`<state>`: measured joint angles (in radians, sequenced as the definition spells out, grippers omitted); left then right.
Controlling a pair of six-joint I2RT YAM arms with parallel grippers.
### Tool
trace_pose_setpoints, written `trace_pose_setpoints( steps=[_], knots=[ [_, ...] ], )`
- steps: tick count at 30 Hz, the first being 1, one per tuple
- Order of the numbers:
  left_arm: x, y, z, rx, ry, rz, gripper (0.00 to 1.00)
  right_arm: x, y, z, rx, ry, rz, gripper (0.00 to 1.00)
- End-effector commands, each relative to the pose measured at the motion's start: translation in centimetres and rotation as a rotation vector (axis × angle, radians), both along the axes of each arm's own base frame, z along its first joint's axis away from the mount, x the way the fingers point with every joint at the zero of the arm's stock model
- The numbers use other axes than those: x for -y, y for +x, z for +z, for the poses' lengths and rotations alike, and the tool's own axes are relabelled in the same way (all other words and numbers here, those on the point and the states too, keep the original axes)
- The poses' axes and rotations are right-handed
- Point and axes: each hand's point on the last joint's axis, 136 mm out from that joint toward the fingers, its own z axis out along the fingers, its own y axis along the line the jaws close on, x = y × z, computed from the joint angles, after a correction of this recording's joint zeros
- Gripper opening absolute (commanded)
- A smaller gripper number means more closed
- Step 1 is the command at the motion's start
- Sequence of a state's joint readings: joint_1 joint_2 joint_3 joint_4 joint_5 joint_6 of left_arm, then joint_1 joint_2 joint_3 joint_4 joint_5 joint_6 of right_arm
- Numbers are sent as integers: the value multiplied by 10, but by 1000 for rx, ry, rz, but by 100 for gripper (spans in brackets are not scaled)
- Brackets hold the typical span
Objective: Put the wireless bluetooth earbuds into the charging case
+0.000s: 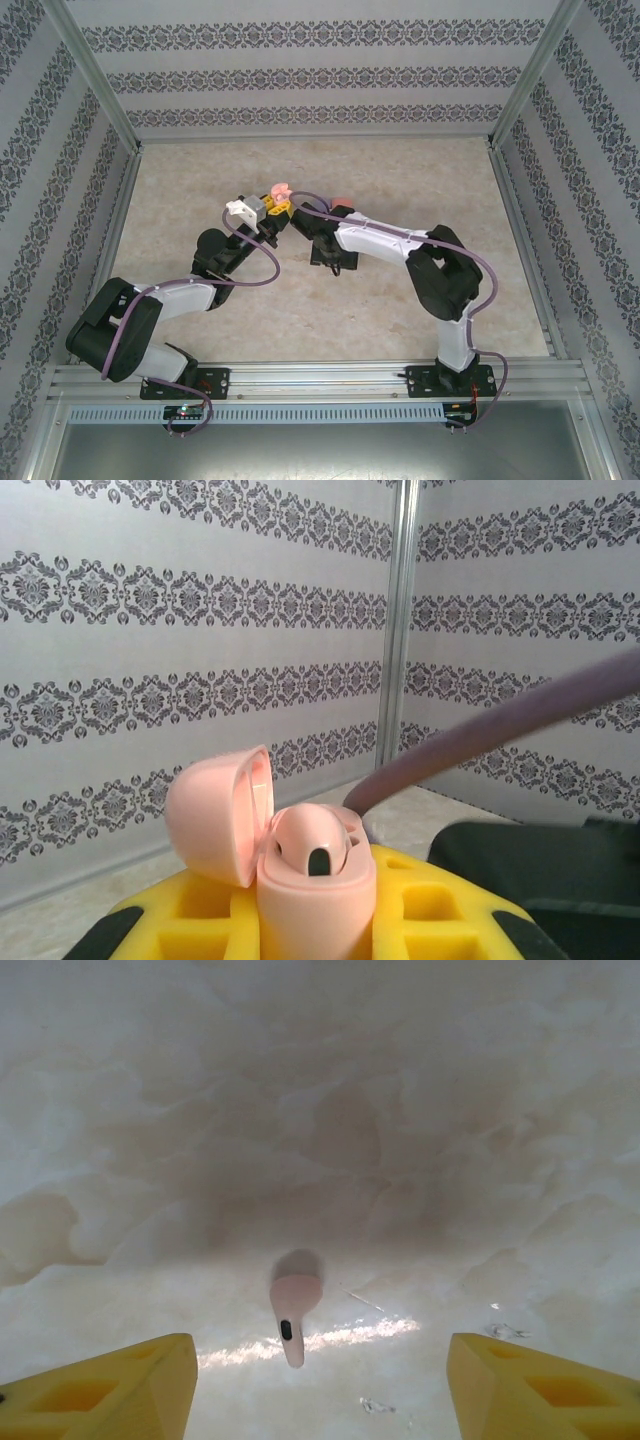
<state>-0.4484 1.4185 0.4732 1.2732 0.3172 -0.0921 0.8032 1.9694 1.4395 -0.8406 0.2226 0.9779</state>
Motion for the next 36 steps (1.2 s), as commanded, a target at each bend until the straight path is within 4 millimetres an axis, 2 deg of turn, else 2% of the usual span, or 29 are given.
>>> trace_pose_setpoints(
  steps=[1, 9, 23, 36],
  knots=[
    [-4, -7, 22, 65, -48, -16, 0, -9, 2, -9, -12, 11, -34, 62],
    [-5, -7, 20, 63, -47, -16, 0, -5, 2, -28, -37, -12, -55, 52],
    [-5, -5, 17, 56, -50, -16, 0, 0, -2, -44, -63, -2, -78, 44],
    [-4, -5, 18, 52, -51, -23, 0, 17, -6, -55, -75, -16, -111, 38]
  ],
)
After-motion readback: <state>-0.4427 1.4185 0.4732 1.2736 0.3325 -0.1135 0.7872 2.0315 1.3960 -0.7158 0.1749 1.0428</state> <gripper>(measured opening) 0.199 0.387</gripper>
